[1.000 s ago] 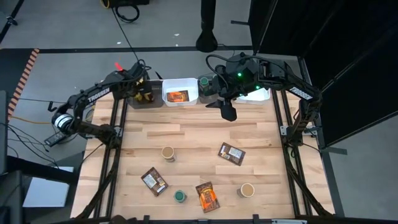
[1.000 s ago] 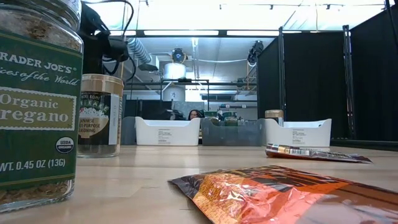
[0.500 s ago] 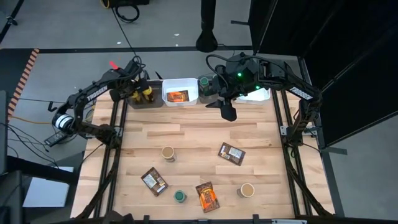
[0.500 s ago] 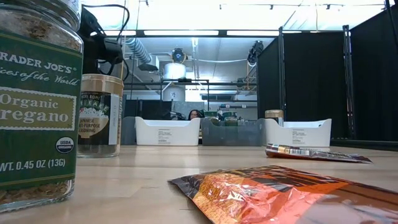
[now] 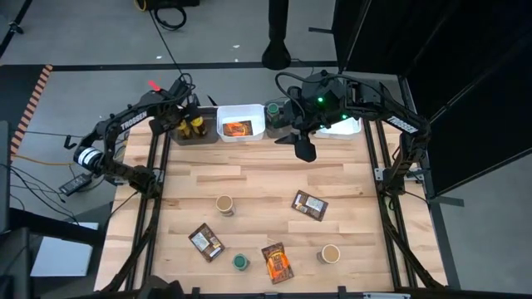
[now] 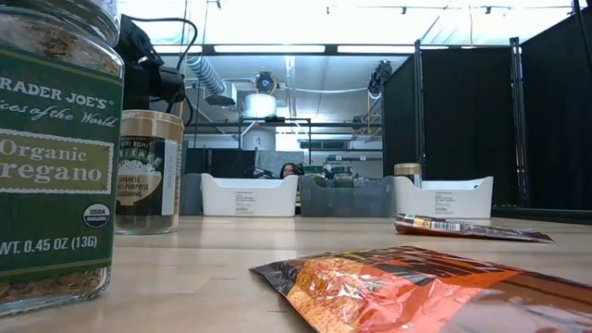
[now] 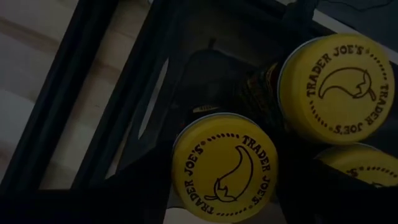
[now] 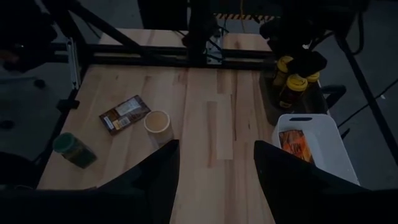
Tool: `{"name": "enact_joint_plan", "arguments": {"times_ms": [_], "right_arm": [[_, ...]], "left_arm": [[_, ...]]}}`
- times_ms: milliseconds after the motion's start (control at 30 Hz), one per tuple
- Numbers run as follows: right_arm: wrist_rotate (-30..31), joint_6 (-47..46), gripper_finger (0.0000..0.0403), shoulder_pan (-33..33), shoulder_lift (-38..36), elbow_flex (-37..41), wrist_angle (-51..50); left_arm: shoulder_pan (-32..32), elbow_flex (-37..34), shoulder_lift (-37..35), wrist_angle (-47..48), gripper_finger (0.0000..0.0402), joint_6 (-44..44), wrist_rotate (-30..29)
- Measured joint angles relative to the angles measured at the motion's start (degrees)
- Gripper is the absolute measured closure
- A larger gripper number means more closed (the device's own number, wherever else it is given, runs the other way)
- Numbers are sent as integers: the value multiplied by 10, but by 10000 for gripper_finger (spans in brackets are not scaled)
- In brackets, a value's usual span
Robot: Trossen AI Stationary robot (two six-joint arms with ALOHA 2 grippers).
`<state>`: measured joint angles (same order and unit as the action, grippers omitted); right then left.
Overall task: Sort spices by type
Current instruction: Put the yellow seasoning bottle into the left black bin
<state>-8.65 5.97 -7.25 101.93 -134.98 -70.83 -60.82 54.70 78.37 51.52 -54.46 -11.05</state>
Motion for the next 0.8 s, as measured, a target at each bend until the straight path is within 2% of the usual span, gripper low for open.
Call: {"name": "enact_joint_plan", "arguments": {"times_ms": [533, 800], "right_arm": [[-1, 1, 188, 4, 0, 0, 0], [-1, 2, 188, 4, 0, 0, 0]], "left_arm": [[1, -3, 0, -9, 78, 11, 13], [1, -2, -26, -9, 66, 36, 31]]}}
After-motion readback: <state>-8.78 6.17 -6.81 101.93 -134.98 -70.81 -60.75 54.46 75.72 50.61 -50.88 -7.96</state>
